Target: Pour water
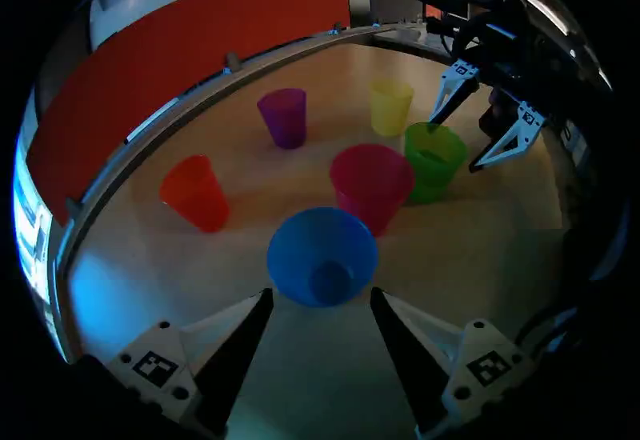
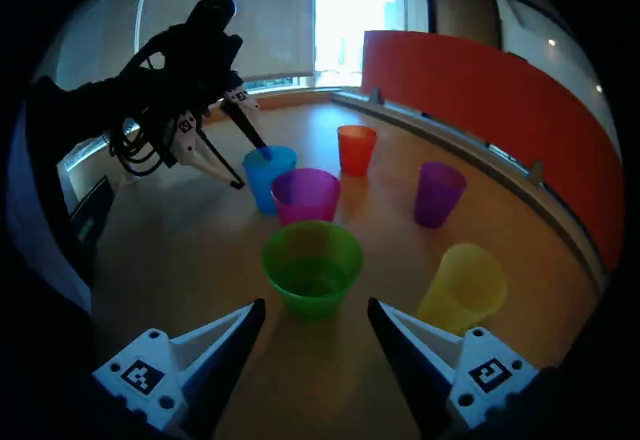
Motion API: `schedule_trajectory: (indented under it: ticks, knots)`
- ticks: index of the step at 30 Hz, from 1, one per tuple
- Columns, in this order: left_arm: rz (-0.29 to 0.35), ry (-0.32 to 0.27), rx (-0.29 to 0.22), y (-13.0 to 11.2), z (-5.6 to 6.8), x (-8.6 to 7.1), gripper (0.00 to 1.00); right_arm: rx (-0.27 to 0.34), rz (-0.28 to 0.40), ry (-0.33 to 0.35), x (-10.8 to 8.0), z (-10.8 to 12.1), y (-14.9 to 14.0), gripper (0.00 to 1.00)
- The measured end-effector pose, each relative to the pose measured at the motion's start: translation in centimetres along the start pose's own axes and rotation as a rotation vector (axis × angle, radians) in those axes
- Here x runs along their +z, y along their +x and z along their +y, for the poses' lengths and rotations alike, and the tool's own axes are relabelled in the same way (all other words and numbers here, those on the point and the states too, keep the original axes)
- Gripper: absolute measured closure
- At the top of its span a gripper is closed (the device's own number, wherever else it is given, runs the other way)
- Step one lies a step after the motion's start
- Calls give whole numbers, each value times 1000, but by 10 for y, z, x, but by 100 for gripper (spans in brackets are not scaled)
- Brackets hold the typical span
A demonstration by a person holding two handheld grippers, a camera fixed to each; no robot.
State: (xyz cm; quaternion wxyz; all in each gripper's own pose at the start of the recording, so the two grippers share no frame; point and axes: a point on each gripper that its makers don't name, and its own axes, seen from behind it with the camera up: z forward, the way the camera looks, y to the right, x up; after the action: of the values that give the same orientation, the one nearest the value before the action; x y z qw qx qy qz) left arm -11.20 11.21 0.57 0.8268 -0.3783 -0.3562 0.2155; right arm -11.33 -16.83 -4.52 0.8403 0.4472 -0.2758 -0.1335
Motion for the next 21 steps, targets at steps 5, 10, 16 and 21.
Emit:
schedule_trajectory:
  ticks: [5,10,16,21]
  knots:
    - [32,47,-25,1,-6,-18,10,33,64,-55,-22,2,8,1]
    - [102,107,-79,9,-15,-40,10,68,147,-111,-44,6,24,1]
    - [198,204,-134,20,-30,-67,10,88,239,-182,-67,12,49,1]
    - [292,280,-167,33,-42,-91,10,97,314,-237,-84,16,70,1]
